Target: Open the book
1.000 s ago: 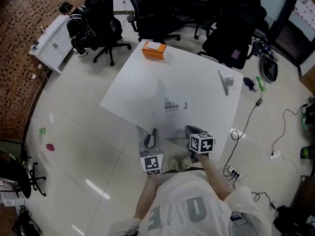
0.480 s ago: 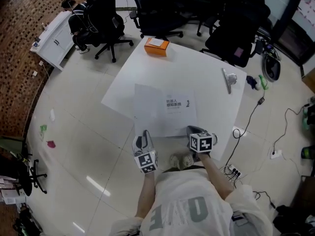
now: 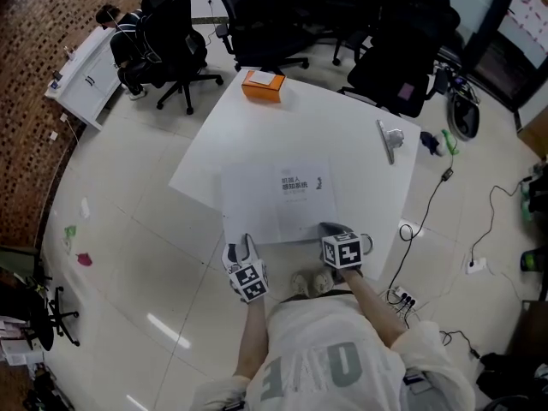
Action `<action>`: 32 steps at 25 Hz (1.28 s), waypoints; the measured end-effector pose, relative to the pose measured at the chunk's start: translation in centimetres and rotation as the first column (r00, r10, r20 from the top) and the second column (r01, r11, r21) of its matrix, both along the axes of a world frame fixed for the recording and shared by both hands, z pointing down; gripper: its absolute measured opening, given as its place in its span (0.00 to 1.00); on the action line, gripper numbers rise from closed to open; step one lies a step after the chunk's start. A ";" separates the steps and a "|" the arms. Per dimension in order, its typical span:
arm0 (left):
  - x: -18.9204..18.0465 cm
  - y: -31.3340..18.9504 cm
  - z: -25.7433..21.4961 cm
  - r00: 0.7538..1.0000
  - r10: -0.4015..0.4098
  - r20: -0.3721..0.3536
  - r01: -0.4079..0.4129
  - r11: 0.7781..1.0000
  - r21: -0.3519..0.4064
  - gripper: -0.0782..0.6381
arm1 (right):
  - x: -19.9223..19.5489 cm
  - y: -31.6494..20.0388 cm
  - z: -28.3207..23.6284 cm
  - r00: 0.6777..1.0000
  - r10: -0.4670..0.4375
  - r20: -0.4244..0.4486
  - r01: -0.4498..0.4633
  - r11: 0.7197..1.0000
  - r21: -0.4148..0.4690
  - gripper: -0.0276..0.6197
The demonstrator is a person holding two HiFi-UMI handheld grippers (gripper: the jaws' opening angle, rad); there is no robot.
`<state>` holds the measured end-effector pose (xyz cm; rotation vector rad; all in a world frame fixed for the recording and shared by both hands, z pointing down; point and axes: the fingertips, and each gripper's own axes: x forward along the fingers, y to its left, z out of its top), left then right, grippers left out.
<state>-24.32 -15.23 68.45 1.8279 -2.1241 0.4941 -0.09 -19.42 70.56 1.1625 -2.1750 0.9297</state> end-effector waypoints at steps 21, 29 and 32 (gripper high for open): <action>-2.0 -0.5 -1.5 0.999 -0.047 0.011 0.047 0.999 0.024 0.71 | 0.0 -0.1 0.1 1.000 -0.021 -0.016 0.021 1.000 0.013 0.05; 2.2 -4.2 -12.6 0.975 0.198 -0.097 -0.159 0.938 0.308 0.44 | 0.6 -2.0 -7.0 0.963 0.108 0.248 -0.139 0.984 0.108 0.05; 3.0 -4.8 -19.9 0.968 0.249 0.005 -0.222 0.854 0.470 0.28 | 0.6 -3.3 -13.8 0.940 0.067 0.335 -0.158 0.955 0.251 0.05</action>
